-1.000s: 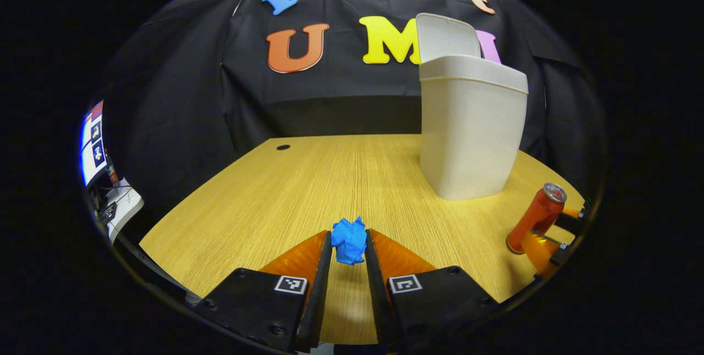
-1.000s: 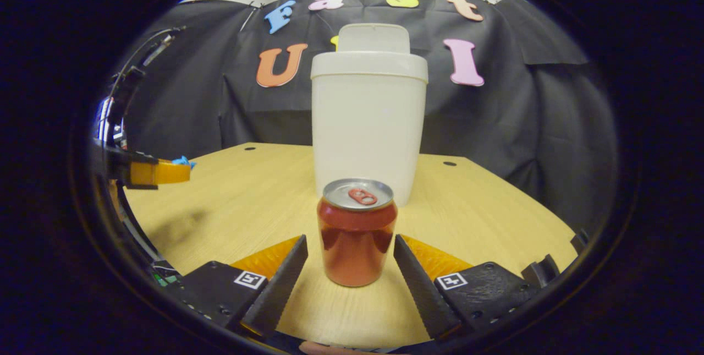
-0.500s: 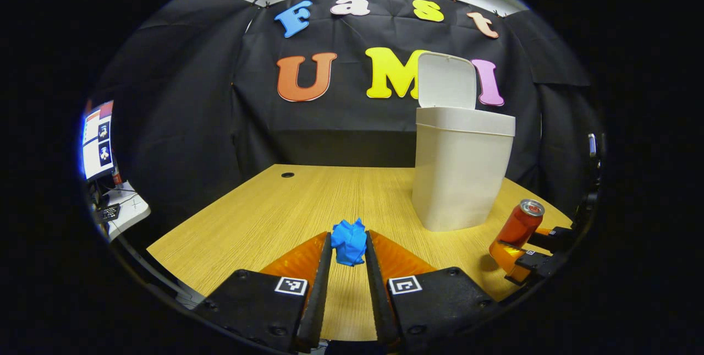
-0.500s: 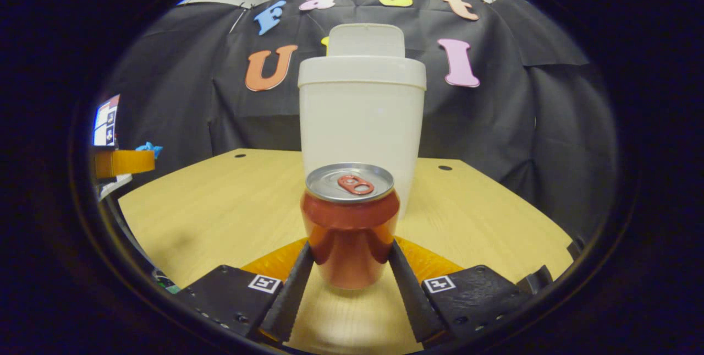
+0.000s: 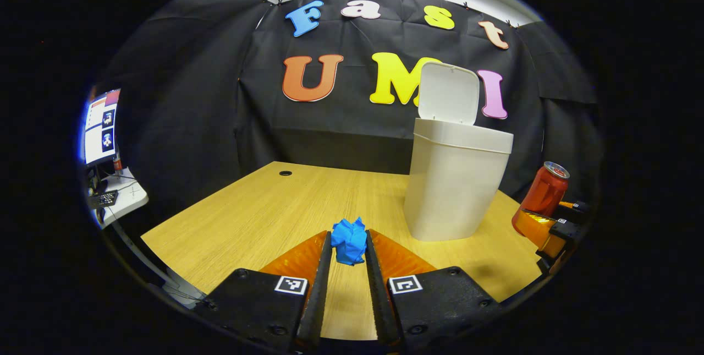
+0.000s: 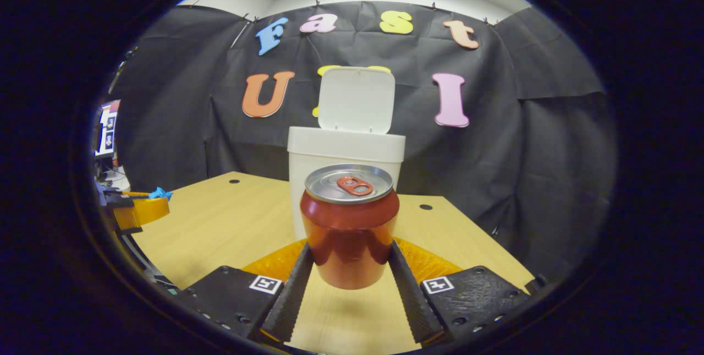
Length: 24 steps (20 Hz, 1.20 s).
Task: Press the lid of the desktop garbage bin to open it, pick up the crumpled paper on the desktop and throw it into the bin, then pick up the pop can on the desktop and drop it into the bin, and finally close the garbage bin lid.
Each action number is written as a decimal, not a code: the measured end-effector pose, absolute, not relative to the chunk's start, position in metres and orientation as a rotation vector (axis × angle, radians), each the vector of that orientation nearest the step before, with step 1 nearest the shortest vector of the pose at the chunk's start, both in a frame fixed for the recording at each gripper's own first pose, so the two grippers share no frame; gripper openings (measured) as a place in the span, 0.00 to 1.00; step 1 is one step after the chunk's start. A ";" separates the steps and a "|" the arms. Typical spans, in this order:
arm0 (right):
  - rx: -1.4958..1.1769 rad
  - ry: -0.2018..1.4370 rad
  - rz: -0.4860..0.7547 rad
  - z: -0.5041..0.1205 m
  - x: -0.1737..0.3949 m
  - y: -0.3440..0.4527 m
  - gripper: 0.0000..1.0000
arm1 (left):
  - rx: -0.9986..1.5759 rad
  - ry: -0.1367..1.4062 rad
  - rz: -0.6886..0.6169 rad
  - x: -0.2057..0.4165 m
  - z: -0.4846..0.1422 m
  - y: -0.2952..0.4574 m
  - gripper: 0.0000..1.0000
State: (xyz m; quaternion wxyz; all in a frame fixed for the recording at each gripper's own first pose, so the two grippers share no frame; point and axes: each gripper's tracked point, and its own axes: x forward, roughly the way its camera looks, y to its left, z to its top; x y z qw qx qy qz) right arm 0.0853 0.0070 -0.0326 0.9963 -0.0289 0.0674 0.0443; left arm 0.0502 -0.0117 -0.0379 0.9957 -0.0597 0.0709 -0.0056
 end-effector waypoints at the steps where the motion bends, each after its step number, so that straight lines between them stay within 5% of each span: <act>1: -0.033 0.128 0.101 -0.023 0.081 0.003 0.78 | -0.121 0.137 -0.010 0.051 -0.031 -0.017 0.40; 24: 0.028 0.084 0.106 0.012 0.056 -0.057 0.77 | -0.152 0.007 -0.137 0.194 0.141 -0.133 0.41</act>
